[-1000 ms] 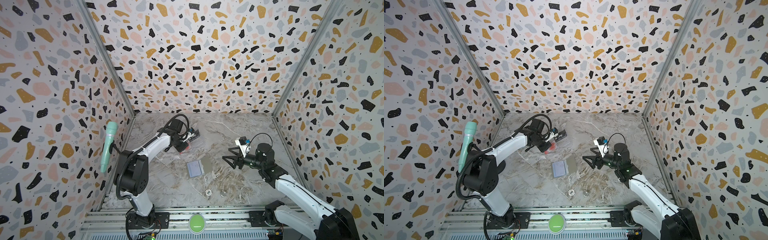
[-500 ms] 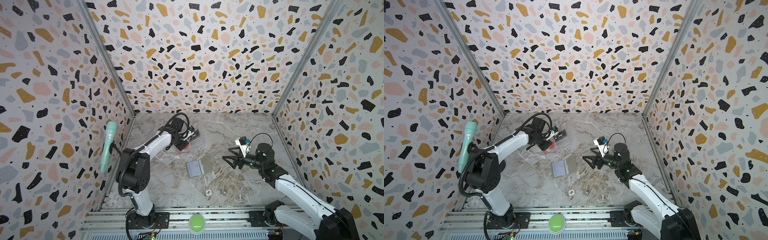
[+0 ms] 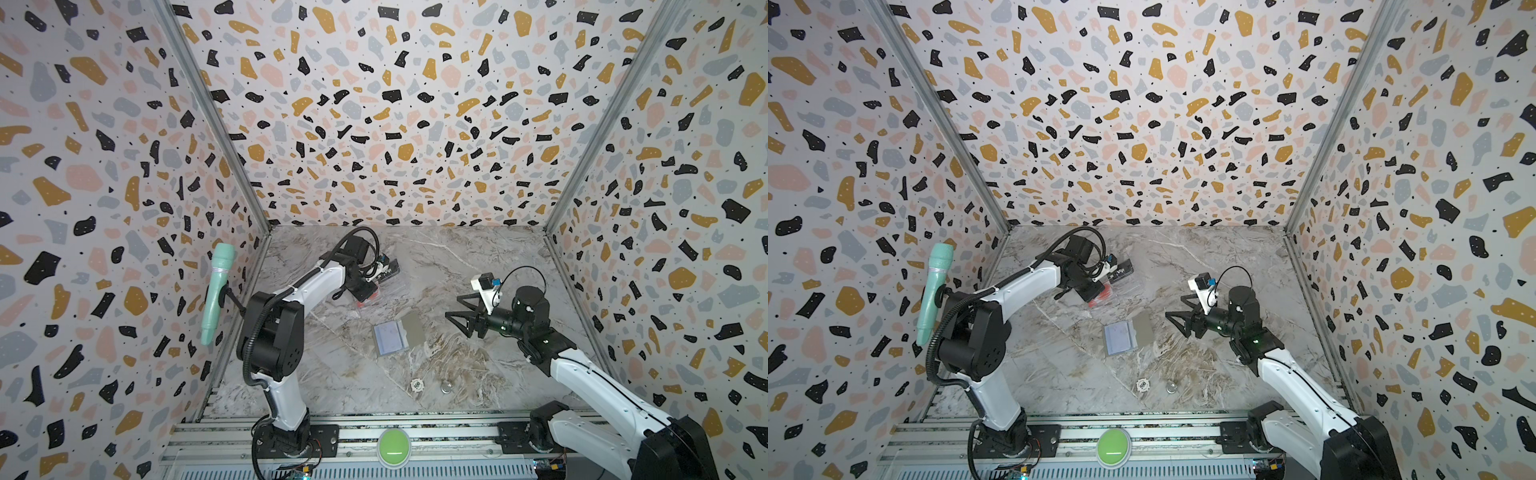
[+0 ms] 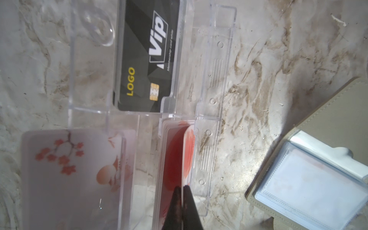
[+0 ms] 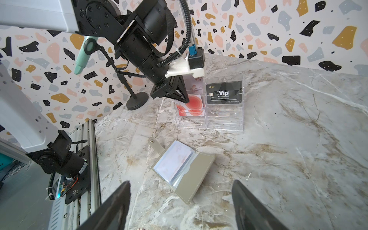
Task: Take the credit cards out of the card holder
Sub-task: Place the credit card in the storage box.
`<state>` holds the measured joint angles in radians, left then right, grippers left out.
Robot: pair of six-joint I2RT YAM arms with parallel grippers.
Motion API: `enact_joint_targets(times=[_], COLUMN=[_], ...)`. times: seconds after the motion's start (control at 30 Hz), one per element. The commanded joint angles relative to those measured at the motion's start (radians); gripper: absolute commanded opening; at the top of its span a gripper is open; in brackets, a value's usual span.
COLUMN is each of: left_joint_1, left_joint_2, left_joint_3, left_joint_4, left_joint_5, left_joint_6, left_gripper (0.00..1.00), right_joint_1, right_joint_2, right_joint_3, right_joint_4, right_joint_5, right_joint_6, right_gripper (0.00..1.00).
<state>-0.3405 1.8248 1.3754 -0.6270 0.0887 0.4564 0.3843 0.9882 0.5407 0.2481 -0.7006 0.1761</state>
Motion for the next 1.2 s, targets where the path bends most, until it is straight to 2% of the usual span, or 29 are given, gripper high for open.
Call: enact_joint_targets(times=[0.0,0.27,0.47,0.77,1.17], left_joint_1=[0.008,0.008,0.009,0.008,0.009], left_joint_2=[0.004,0.005,0.004,-0.016,-0.037], left_joint_3=[0.023,0.022,0.025,0.025,0.034], left_joint_4=[-0.013,-0.011,-0.011,0.001,0.0], left_joint_5=[-0.053,-0.06,-0.059,-0.064,-0.045], left_joint_6=[0.0,0.001,-0.01,-0.023,-0.035], left_gripper=[0.0,0.0,0.08,0.13,0.14], right_joint_1=[-0.004,-0.005,-0.007,-0.009,-0.009], right_joint_2=[-0.014,-0.011,-0.009,-0.009,-0.008], right_joint_3=[-0.002,-0.004,-0.005,-0.005,-0.005], right_joint_4=[0.024,0.026,0.028,0.027,0.025], right_joint_5=[-0.014,-0.014,-0.013,-0.014,-0.01], right_joint_6=[0.006,0.006,0.007,0.01,0.007], right_gripper=[0.8,0.8,0.8,0.8,0.8])
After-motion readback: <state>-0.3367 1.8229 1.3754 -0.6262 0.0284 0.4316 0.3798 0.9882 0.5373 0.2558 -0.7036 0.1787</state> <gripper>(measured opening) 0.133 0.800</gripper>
